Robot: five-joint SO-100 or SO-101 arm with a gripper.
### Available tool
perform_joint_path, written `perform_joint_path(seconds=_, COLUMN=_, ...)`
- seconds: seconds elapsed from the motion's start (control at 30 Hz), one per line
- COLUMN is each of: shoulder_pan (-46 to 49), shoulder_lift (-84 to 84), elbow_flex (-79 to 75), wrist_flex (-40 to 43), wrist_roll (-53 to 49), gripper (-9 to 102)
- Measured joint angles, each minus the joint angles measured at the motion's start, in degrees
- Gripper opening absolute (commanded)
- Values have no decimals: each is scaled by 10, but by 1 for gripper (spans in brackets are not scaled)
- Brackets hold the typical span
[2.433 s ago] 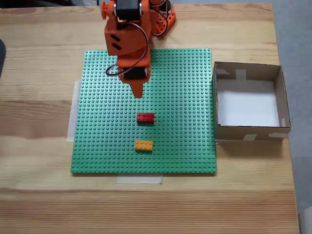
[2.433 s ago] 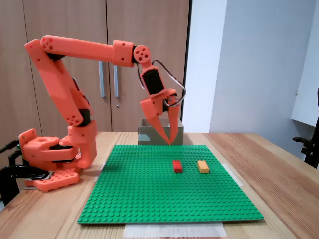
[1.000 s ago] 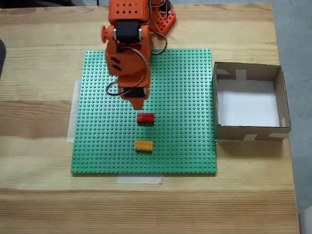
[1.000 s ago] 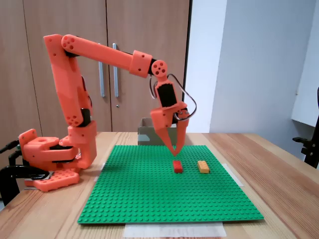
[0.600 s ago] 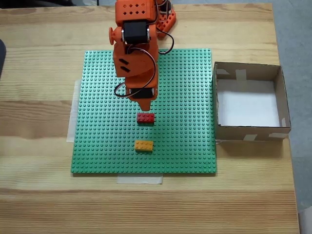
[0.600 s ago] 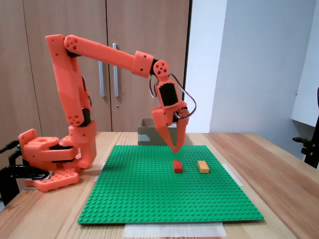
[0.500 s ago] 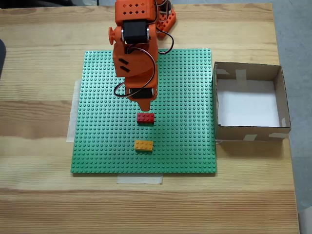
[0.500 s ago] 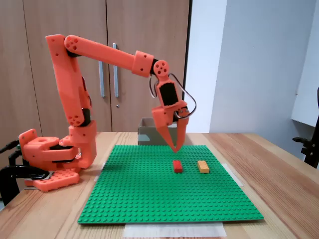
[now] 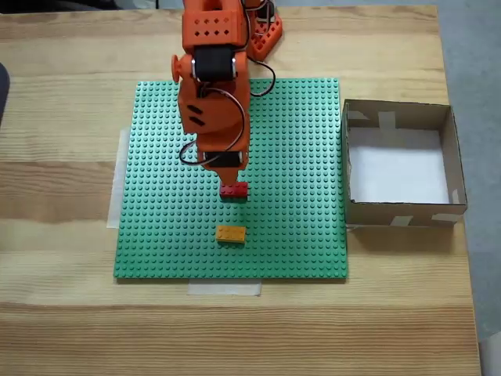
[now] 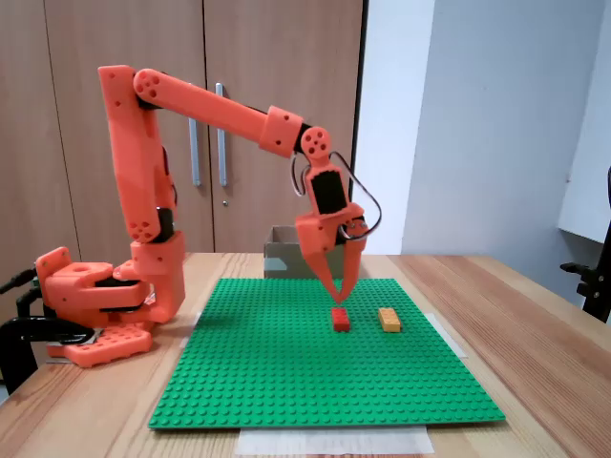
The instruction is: Pick the red lego block and put it in the box.
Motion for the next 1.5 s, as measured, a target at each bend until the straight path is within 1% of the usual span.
perform_joint_path(seconds=0.37, shoulder_pan=12, shoulder_lift=-3, elbow_flex=-1, wrist_flex=-1, wrist_roll=-4, gripper=10)
perform_joint_path(seconds=0.73, shoulder_pan=15, shoulder_lift=-3, elbow_flex=-1, wrist_flex=0, wrist_roll=4, gripper=10)
perform_joint_path(seconds=1.17, shoulder_pan=15, shoulder_lift=-3, elbow_flex=-3, wrist_flex=35, wrist_roll=32, gripper=12)
perform_joint_path(seconds=1.37, shoulder_pan=18, shoulder_lift=-3, elbow_flex=-5, wrist_flex=40, wrist_roll=40, gripper=16)
perform_joint_path(seconds=1.4, shoulder_pan=23, shoulder_lift=-3, elbow_flex=-5, wrist_flex=45, wrist_roll=42, gripper=18)
perform_joint_path(seconds=1.5, shoulder_pan=22, shoulder_lift=-3, elbow_flex=-5, wrist_flex=45, wrist_roll=46, gripper=21)
